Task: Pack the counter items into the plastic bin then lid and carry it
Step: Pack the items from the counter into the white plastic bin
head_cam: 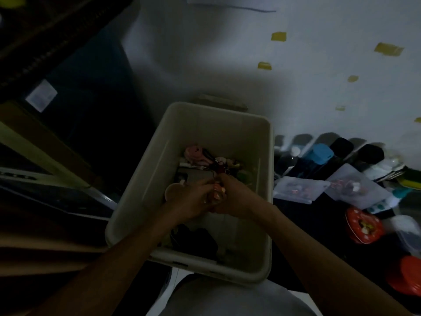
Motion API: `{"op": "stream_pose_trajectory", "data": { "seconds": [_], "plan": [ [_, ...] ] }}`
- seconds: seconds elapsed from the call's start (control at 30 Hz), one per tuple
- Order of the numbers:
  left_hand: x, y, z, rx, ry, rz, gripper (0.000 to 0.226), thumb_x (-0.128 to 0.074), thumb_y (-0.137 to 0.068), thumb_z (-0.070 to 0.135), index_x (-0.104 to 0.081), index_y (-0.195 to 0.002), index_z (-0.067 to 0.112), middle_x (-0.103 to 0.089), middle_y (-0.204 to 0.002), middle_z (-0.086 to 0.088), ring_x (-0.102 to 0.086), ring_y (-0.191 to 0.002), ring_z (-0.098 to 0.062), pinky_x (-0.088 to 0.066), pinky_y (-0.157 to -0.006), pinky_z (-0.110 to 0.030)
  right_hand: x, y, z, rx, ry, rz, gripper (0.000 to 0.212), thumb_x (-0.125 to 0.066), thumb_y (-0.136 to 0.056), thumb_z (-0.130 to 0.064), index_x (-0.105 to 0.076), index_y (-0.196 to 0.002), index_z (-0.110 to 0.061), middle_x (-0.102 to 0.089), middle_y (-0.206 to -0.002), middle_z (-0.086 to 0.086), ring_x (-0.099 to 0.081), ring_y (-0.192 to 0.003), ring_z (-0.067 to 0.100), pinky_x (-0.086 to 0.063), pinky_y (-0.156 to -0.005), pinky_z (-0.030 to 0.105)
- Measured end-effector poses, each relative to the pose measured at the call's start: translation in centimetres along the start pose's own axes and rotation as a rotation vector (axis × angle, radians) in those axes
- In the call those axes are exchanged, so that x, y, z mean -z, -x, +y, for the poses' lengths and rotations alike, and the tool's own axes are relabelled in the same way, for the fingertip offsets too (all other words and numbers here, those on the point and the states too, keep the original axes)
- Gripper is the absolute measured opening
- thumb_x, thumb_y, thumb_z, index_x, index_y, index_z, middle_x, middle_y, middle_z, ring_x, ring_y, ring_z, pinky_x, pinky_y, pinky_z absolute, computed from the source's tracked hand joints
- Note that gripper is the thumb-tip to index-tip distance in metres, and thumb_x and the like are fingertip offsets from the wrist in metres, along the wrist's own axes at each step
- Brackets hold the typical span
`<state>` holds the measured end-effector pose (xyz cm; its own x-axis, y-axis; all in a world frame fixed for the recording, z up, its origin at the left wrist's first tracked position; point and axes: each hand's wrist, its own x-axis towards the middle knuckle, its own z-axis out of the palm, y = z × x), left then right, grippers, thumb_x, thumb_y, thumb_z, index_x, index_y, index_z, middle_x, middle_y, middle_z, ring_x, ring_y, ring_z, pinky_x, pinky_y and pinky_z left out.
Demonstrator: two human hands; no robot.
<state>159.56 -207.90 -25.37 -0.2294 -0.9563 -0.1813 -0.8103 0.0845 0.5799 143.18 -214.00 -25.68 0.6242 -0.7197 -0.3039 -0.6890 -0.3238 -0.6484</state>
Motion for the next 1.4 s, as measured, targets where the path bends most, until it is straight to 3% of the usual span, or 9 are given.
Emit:
{"op": "stream_pose_trajectory", "data": {
  "seconds": [0.1,0.2,0.27,0.33,0.43,0.57,0.73,0.87,1.4],
  "plan": [
    [0.0,0.3,-0.8,0.027,0.034,-0.023,0.042,-0.058,-0.094,0.019,-0.052,-0.136,0.017,-0.056,-0.135,-0.002,-0.050,-0.108,0.000,-0.030,-0.105,-0.019,-0.9,-0.3,-0.3,-0.096,-0.020,0.019,0.077,-0.082,-0.070,-0.041,-0.044,-0.132,-0.016,-0.052,-0.121,-0.004,-0.052,-0.108,0.011,-0.042,-0.085,0.025],
    [-0.4,0.4,-2.1,-0.018,0.118,-0.024,0.054,-0.054,-0.096,0.011,-0.040,-0.147,0.024,-0.058,-0.135,-0.002,-0.043,-0.104,0.012,-0.016,-0.099,0.006,-1.8,-0.7,0.2,-0.220,-0.032,0.025,0.075,-0.084,-0.067,-0.041,-0.046,-0.127,-0.016,-0.051,-0.114,-0.009,-0.053,-0.105,0.011,-0.046,-0.085,0.026],
    [-0.8,0.2,-3.0,0.032,0.153,-0.051,0.061,-0.051,-0.096,0.010,-0.032,-0.151,0.030,-0.058,-0.133,-0.004,-0.051,-0.113,-0.002,-0.022,-0.119,-0.026,-2.5,-1.1,0.5,-0.313,-0.014,0.059,0.084,-0.084,-0.063,-0.037,-0.042,-0.131,-0.013,-0.055,-0.123,0.002,-0.057,-0.112,0.022,-0.051,-0.090,0.036],
    [-1.2,0.0,-3.7,0.091,0.068,-0.136,0.055,-0.049,-0.096,0.012,-0.036,-0.147,0.027,-0.059,-0.128,-0.007,-0.052,-0.118,-0.018,-0.016,-0.120,-0.052,-3.0,-1.4,0.8,-0.375,0.006,0.072,0.095,-0.085,-0.061,-0.031,-0.034,-0.139,-0.012,-0.052,-0.132,0.009,-0.054,-0.117,0.029,-0.052,-0.092,0.041],
    [-2.4,-0.1,-5.0,0.183,-0.012,-0.239,0.036,-0.053,-0.094,0.011,-0.054,-0.129,0.018,-0.055,-0.132,-0.005,-0.052,-0.118,-0.022,-0.037,-0.104,-0.030,-3.5,-1.9,1.1,-0.498,-0.020,0.058,0.093,-0.082,-0.064,-0.029,-0.032,-0.140,-0.008,-0.053,-0.128,0.011,-0.058,-0.110,0.028,-0.056,-0.084,0.039],
    [-3.1,-0.3,-5.8,0.255,-0.030,-0.280,0.041,-0.060,-0.089,0.015,-0.055,-0.129,0.025,-0.057,-0.128,0.000,-0.057,-0.112,-0.021,-0.047,-0.096,-0.032,-4.2,-2.8,1.3,-0.618,-0.053,0.062,0.094,-0.078,-0.067,-0.031,-0.027,-0.142,-0.004,-0.057,-0.121,0.014,-0.063,-0.100,0.029,-0.054,-0.067,0.033],
    [-3.7,-0.6,-6.4,0.286,-0.063,-0.471,0.042,-0.056,-0.094,0.025,-0.050,-0.136,0.027,-0.057,-0.132,-0.006,-0.059,-0.104,-0.026,-0.050,-0.092,-0.038,-5.4,-2.8,0.9,-0.591,-0.048,0.075,0.066,-0.072,-0.080,-0.018,-0.037,-0.132,0.002,-0.058,-0.116,0.013,-0.062,-0.104,0.031,-0.056,-0.084,0.040],
    [-3.9,-0.6,-6.8,0.325,-0.129,-0.514,0.037,-0.062,-0.089,0.025,-0.060,-0.126,0.027,-0.057,-0.126,-0.007,-0.058,-0.103,-0.027,-0.051,-0.092,-0.039,-6.4,-3.2,1.4,-0.619,-0.174,0.117,0.081,-0.076,-0.065,-0.024,-0.037,-0.132,-0.004,-0.064,-0.103,0.009,-0.066,-0.091,0.028,-0.060,-0.074,0.042],
    [-4.6,-0.8,-7.0,0.381,-0.123,-0.572,0.060,-0.060,-0.088,0.035,-0.041,-0.142,0.016,-0.054,-0.138,-0.011,-0.058,-0.115,-0.030,-0.049,-0.095,-0.039,-8.6,-4.7,3.0,-0.686,-0.191,0.104,0.067,-0.065,-0.082,-0.039,-0.038,-0.137,-0.012,-0.054,-0.131,0.014,-0.053,-0.114,0.035,-0.051,-0.092,0.040]
  ]
}}
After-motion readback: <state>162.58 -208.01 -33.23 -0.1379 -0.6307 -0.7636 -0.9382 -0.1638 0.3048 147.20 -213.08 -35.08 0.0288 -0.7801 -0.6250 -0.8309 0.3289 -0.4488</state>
